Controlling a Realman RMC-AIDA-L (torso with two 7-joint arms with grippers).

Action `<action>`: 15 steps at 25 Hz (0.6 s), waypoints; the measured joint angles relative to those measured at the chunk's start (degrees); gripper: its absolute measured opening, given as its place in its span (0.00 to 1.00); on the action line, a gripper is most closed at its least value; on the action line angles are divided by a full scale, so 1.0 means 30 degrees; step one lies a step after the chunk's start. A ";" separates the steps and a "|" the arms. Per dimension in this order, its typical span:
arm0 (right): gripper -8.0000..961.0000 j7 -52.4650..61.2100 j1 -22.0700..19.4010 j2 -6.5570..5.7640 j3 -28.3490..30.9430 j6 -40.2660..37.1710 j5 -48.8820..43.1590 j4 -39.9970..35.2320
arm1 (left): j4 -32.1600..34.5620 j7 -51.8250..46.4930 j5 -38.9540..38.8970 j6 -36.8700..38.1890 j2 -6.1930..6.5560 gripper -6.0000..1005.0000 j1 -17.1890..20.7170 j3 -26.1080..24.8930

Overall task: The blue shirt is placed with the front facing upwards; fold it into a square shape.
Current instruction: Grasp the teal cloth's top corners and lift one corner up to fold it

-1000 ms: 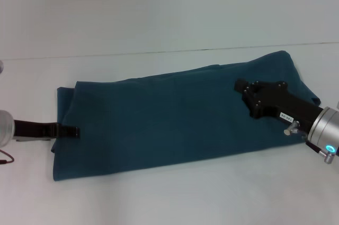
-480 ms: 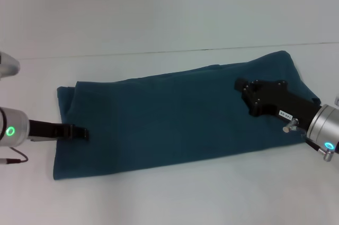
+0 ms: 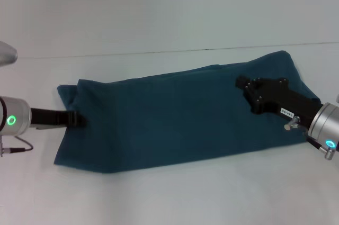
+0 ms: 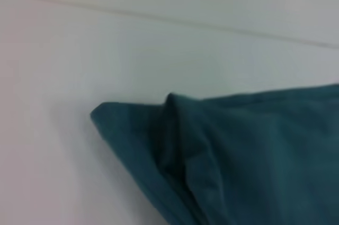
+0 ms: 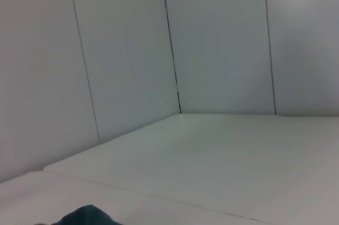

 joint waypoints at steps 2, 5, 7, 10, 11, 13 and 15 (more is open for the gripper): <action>0.01 0.0003 -0.0034 0.0000 0.0030 0.0000 0.0064 0.0001 | -0.0014 0.0522 -0.1012 0.0229 0.0116 0.40 0.0071 -0.0047; 0.01 0.0004 -0.0059 0.0000 0.0041 0.0000 0.0105 0.0001 | 0.0257 0.1117 -0.2134 0.0399 0.0334 0.17 0.0089 -0.0070; 0.01 0.0005 -0.0056 0.0000 0.0042 0.0014 0.0111 0.0000 | 0.0274 0.1219 -0.2414 0.0425 0.0370 0.12 0.0088 -0.0057; 0.01 0.0005 -0.0011 0.0005 0.0113 0.0021 0.0133 0.0005 | 0.0165 0.1274 -0.2551 0.0437 0.0315 0.05 -0.0021 0.0028; 0.01 -0.0004 0.0009 0.0011 0.0194 0.0024 0.0143 0.0036 | 0.0157 0.1349 -0.2602 0.0441 0.0272 0.05 -0.0112 0.0046; 0.01 -0.0171 0.0033 0.0057 0.0393 0.0031 0.0296 0.0127 | 0.0124 0.1439 -0.2620 0.0461 0.0206 0.05 -0.0257 0.0061; 0.01 -0.0489 0.0037 0.0107 0.0520 0.0066 0.0668 0.0312 | -0.0105 0.1478 -0.2635 0.0587 0.0146 0.05 -0.0370 0.0065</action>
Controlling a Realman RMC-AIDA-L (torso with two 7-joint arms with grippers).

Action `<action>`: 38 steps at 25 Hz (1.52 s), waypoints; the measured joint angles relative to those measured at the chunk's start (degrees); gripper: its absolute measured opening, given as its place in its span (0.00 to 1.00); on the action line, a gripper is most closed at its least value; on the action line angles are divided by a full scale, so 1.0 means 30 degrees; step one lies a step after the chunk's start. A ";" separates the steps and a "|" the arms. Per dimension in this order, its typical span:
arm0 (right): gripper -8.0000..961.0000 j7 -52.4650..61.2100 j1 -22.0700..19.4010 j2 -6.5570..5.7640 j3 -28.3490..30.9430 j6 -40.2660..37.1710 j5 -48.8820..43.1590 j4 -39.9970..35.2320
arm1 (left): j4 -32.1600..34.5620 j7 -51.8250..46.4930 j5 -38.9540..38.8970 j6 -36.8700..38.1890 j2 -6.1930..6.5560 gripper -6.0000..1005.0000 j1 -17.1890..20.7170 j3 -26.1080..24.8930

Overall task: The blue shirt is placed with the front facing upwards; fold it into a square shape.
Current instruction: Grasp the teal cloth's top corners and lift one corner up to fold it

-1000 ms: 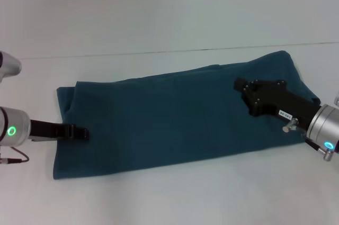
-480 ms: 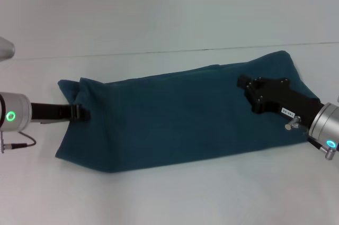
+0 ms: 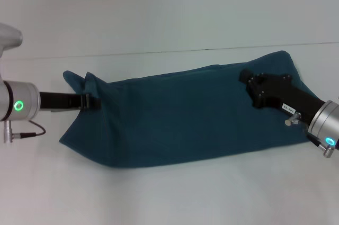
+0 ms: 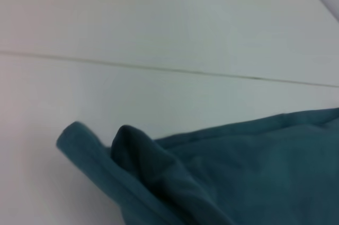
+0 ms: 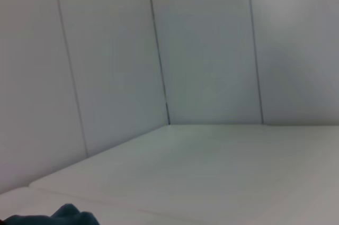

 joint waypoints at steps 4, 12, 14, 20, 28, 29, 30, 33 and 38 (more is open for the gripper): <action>0.01 -0.1500 0.0120 0.0032 0.0024 0.0114 0.2027 0.1243 | -0.1024 0.0006 -0.0414 0.0652 -0.0132 0.05 0.0059 -0.0001; 0.01 -0.3872 0.2284 0.0196 0.0027 0.3035 0.3956 0.4932 | -0.3022 -0.0040 -0.1009 0.2093 -0.0275 0.05 0.0270 -0.0093; 0.01 -0.4786 0.3286 0.0242 0.0032 0.4338 0.3893 0.6134 | -0.3324 -0.0088 -0.1014 0.2257 -0.0298 0.05 0.0277 -0.0104; 0.01 -0.6112 0.5203 0.0349 0.0147 0.6338 0.3848 0.8222 | -0.4316 -0.0236 -0.1254 0.2870 -0.0278 0.05 0.0361 -0.0157; 0.01 -0.6004 0.6663 0.0426 0.0495 0.7527 0.2634 0.9720 | -0.4656 -0.0210 -0.1960 0.2949 -0.0183 0.05 0.0438 -0.0157; 0.01 -0.5987 0.6896 0.0444 0.0667 0.7715 0.2299 0.9928 | -0.4742 -0.0210 -0.1963 0.2964 -0.0209 0.05 0.0439 -0.0150; 0.01 -0.5975 0.7049 0.0449 0.0843 0.7884 0.1999 1.0070 | -0.4871 -0.0210 -0.1966 0.3003 -0.0239 0.05 0.0438 -0.0150; 0.01 -0.5932 0.7885 0.0483 0.2383 0.9050 0.0179 1.0657 | -0.5117 -0.0191 -0.2077 0.3165 -0.0308 0.05 0.0439 -0.0147; 0.01 -0.5927 0.8511 0.0514 0.4392 1.0417 -0.2090 1.1226 | -0.5242 -0.0059 -0.2871 0.3289 -0.0314 0.05 0.0560 -0.0130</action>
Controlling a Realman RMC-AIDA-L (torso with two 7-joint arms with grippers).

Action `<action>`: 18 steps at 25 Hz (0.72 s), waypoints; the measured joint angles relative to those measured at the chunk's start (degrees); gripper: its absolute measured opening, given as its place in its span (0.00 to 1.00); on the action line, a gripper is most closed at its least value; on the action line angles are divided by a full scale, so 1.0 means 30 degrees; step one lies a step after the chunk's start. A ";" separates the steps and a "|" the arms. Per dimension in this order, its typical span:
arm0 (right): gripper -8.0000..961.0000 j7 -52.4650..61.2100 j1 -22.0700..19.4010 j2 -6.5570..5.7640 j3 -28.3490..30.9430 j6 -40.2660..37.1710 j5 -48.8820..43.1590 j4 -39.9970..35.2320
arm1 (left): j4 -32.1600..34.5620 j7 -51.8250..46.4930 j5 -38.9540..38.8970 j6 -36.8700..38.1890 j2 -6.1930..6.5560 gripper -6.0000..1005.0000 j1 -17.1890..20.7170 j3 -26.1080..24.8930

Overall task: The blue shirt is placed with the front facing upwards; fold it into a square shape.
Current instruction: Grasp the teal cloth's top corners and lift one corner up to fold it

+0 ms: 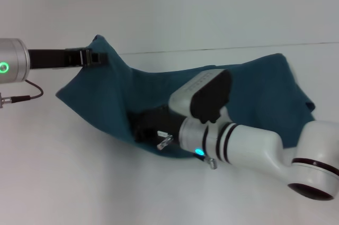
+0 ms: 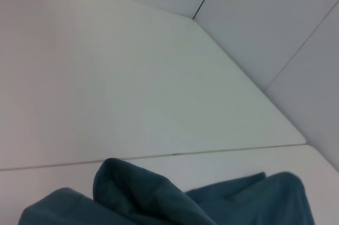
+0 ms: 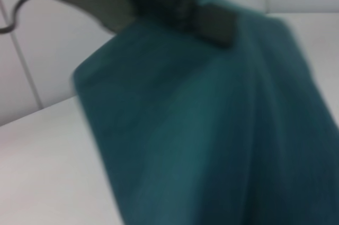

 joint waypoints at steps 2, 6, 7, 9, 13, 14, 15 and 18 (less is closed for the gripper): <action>0.01 0.0002 0.0119 -0.0008 0.0970 0.0259 -0.1186 0.0297 | -0.0032 0.0008 -0.0124 0.0054 0.0040 0.05 0.0021 0.0014; 0.01 0.0005 0.0171 -0.0003 0.2921 0.0570 -0.3754 0.0909 | -0.0326 0.0014 -0.0132 0.0147 0.0007 0.05 0.0071 0.0076; 0.01 0.0005 0.0206 -0.0003 0.3391 0.0748 -0.4371 0.1088 | -0.0401 0.0014 -0.0133 0.0182 -0.0013 0.05 0.0080 0.0087; 0.01 0.0005 0.0289 -0.0003 0.4187 0.1201 -0.5597 0.1449 | -0.0473 0.0000 -0.0137 0.0287 -0.0030 0.05 0.0080 0.0102; 0.01 -0.0226 -0.0085 -0.0027 0.5600 0.1609 -0.7015 0.1991 | -0.0486 -0.0038 -0.0144 0.0382 -0.0028 0.05 0.0082 0.0093; 0.01 -0.0398 -0.0497 -0.0085 0.6039 0.1317 -0.7065 0.2034 | -0.0489 -0.0032 -0.0150 0.0390 -0.0028 0.05 0.0118 0.0068; 0.01 -0.0601 -0.1190 -0.0162 0.6574 0.0882 -0.7069 0.1990 | -0.0506 -0.0030 -0.0149 0.0381 -0.0024 0.05 0.0169 0.0018; 0.01 -0.0948 -0.3358 -0.0341 0.8473 -0.1055 -0.7053 0.1368 | -0.0740 -0.0074 -0.0156 0.0391 -0.0025 0.05 0.0368 -0.0019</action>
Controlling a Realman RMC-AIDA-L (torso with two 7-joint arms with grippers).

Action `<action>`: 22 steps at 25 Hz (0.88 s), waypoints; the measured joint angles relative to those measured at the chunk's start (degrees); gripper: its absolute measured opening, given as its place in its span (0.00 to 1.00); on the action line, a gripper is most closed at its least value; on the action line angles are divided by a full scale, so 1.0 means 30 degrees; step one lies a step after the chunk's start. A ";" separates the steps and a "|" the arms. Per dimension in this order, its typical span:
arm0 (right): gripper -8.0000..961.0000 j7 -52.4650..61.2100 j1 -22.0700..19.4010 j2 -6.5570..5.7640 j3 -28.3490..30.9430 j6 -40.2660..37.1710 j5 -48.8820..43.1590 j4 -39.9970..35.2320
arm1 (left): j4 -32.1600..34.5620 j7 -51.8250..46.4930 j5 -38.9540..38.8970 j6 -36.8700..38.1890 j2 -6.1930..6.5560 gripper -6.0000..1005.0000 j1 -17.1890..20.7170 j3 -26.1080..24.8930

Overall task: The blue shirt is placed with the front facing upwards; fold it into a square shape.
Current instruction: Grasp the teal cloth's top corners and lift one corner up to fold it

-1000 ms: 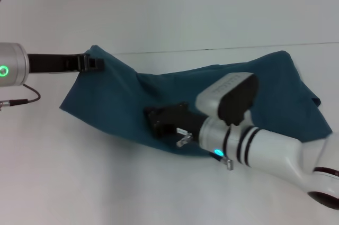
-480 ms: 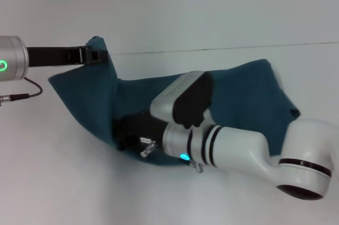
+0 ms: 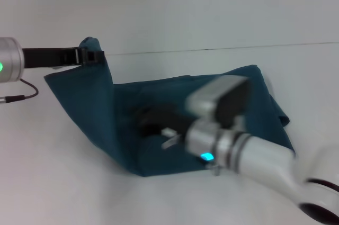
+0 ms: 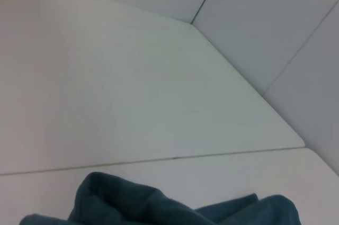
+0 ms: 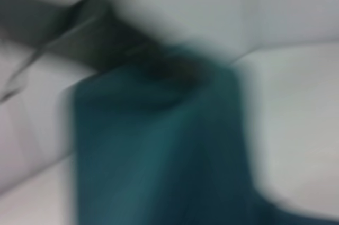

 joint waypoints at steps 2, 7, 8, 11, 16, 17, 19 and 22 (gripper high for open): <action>0.01 -0.0052 -0.1213 0.0022 0.1324 -0.1261 0.0055 -0.0597 | -0.0278 -0.0037 -0.0202 0.0001 -0.0037 0.05 0.0204 -0.0020; 0.01 -0.1108 -0.1972 0.0126 0.3768 -0.0928 0.0157 -0.0973 | -0.0980 -0.0059 -0.1371 0.0206 -0.0199 0.05 0.0756 0.0034; 0.01 -0.1500 -0.1817 0.0150 0.4062 -0.0542 0.0165 -0.0928 | -0.1106 -0.0061 -0.1573 0.0276 -0.0236 0.05 0.0836 0.0059; 0.01 -0.2549 -0.1119 0.0260 0.4439 0.0521 0.0167 -0.0709 | -0.1387 -0.0067 -0.1905 0.0546 -0.0327 0.05 0.0950 0.0083; 0.01 -0.2886 0.0143 0.0344 0.4554 0.2381 0.0165 -0.0432 | -0.1906 -0.0070 -0.2234 0.0965 -0.0455 0.05 0.0969 0.0143; 0.01 -0.2878 0.0349 0.0345 0.4542 0.2742 0.0165 -0.0339 | -0.1948 -0.0071 -0.2419 0.0985 -0.0457 0.05 0.0968 0.0163; 0.01 -0.2878 0.0639 0.0343 0.4466 0.3158 0.0147 -0.0099 | -0.1997 -0.0064 -0.2713 0.0994 -0.0461 0.05 0.0908 0.0195; 0.01 -0.2925 0.0911 0.0336 0.4255 0.3750 0.0055 0.0354 | -0.2004 -0.0011 -0.2950 0.0871 -0.0468 0.05 0.0681 0.0312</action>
